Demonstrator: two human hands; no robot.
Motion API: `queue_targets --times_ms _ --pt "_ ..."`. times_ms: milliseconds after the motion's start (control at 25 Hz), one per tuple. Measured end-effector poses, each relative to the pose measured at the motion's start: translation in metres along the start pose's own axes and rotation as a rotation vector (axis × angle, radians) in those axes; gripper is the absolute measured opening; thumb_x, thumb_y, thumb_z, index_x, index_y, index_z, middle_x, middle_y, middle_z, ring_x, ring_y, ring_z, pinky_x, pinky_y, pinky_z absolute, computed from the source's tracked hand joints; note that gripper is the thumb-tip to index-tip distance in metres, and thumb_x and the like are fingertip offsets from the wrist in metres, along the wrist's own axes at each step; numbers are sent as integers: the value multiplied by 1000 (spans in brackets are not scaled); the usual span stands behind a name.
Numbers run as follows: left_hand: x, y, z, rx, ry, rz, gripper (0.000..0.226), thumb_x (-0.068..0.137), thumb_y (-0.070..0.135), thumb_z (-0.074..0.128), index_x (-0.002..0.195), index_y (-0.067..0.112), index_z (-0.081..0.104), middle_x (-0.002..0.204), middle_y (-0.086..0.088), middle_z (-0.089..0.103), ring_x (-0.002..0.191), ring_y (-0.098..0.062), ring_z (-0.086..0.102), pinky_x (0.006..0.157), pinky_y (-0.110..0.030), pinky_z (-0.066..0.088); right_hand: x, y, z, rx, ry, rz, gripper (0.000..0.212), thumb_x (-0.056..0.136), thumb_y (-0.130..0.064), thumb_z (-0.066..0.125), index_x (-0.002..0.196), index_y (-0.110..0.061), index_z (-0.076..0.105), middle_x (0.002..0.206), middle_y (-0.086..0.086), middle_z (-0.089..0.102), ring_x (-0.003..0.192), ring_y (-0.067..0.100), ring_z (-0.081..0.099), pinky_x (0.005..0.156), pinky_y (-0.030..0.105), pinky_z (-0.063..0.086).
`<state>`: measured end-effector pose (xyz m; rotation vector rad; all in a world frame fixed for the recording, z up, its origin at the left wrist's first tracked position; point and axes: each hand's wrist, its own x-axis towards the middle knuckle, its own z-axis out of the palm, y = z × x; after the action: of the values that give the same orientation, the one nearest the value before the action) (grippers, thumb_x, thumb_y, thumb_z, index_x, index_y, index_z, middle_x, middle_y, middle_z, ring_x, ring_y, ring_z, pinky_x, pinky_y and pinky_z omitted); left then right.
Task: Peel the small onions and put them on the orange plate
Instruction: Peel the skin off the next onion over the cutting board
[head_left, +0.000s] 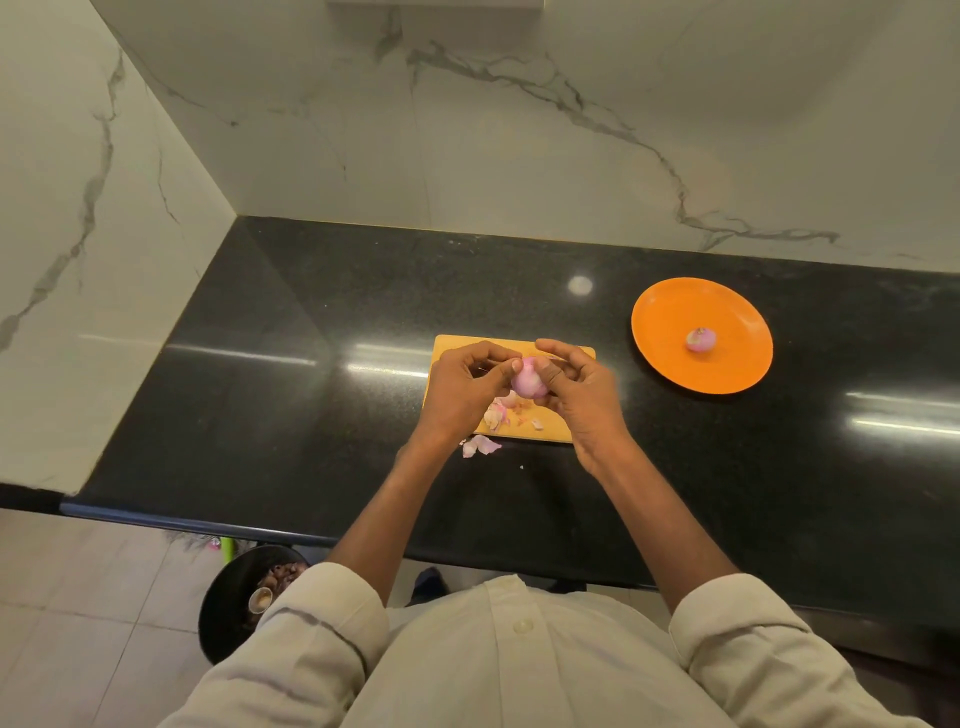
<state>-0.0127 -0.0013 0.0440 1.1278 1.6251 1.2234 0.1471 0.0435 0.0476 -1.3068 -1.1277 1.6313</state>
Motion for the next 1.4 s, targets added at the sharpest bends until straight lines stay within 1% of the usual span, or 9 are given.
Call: queue_targets --times_ms 160,280,400,560,720,880,1160,1280,1400 --pt "1 2 -2 63 -20 96 15 98 16 78 109 6 81 96 -5 82 90 -23 80 83 -47 67 1 -6 -3 -56 31 -57 24 99 -15 73 123 -12 74 105 -6 77 94 3 75 77 22 62" --pt "5 9 -2 191 -61 166 11 97 16 78 99 6 77 87 -5 80 79 -22 78 74 -38 67 4 -7 -4 -124 24 -109 21 98 -17 74 119 -13 77 107 -3 77 98 5 74 76 22 61" --pt "7 15 -1 331 -68 186 12 96 17 79 93 8 71 79 -3 74 71 -19 71 64 -27 58 6 -8 -4 -169 6 -142 20 97 -17 75 116 -12 78 107 0 78 99 6 74 72 19 59" --pt "8 16 1 390 -39 165 10 93 12 77 90 9 68 77 -3 70 71 -21 68 62 -31 56 5 -8 -2 -203 -4 -167 19 96 -18 76 115 -14 78 105 -2 79 97 4 74 73 18 59" --pt "7 16 5 399 18 135 10 93 11 76 89 10 67 76 -4 69 71 -21 68 64 -34 58 8 -9 0 -225 -2 -176 20 96 -20 77 115 -17 78 104 -5 79 97 7 75 78 20 61" --pt "6 17 5 365 45 102 12 92 10 77 86 12 66 75 -3 69 67 -14 63 62 -32 55 8 -9 1 -221 -9 -178 21 97 -21 76 118 -16 78 108 -4 79 102 8 74 83 24 63" --pt "3 21 7 315 92 55 18 88 8 78 81 14 62 71 0 65 61 -7 56 56 -13 46 8 -10 5 -118 -13 -107 22 97 -23 75 118 -17 78 112 -4 79 108 14 75 90 42 65" --pt "2 20 7 266 120 18 16 85 11 80 82 10 64 71 -1 68 62 -9 60 56 -15 47 8 -14 6 -94 -12 -92 20 98 -25 74 116 -18 79 113 -3 78 108 15 75 92 43 65" --pt "4 17 5 240 112 -1 13 86 12 79 86 9 66 77 -6 73 71 -24 71 65 -33 59 9 -16 8 -124 24 -99 17 98 -27 75 113 -21 81 119 -5 73 110 15 71 92 42 65"
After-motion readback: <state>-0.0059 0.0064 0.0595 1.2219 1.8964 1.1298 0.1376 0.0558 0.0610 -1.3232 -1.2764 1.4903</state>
